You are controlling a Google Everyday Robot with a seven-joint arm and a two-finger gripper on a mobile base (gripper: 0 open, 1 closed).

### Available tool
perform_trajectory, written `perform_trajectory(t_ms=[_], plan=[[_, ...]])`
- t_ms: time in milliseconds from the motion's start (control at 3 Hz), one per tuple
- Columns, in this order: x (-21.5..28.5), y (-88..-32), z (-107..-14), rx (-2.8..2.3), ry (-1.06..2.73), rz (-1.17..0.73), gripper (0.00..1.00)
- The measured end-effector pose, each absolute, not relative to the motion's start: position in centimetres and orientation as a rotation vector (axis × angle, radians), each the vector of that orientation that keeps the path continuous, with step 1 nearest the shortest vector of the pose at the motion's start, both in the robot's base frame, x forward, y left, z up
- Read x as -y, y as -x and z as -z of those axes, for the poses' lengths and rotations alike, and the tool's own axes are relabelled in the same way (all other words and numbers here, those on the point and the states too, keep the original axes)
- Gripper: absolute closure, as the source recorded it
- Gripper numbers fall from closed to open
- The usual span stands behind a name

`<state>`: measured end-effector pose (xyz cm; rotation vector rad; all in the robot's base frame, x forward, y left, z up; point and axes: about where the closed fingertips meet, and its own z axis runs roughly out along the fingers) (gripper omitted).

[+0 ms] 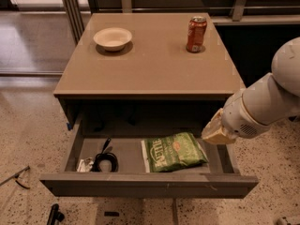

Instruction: Pick green jalapeno chip bag from top drawer and place on counter

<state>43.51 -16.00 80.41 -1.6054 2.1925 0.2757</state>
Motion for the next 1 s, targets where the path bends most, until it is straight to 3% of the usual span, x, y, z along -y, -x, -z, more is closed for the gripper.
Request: perform_trajectory(t_ms=[1000], plan=[[14.3,-47.1,-75.2,-2.055,1.607,-0.335,0.98]])
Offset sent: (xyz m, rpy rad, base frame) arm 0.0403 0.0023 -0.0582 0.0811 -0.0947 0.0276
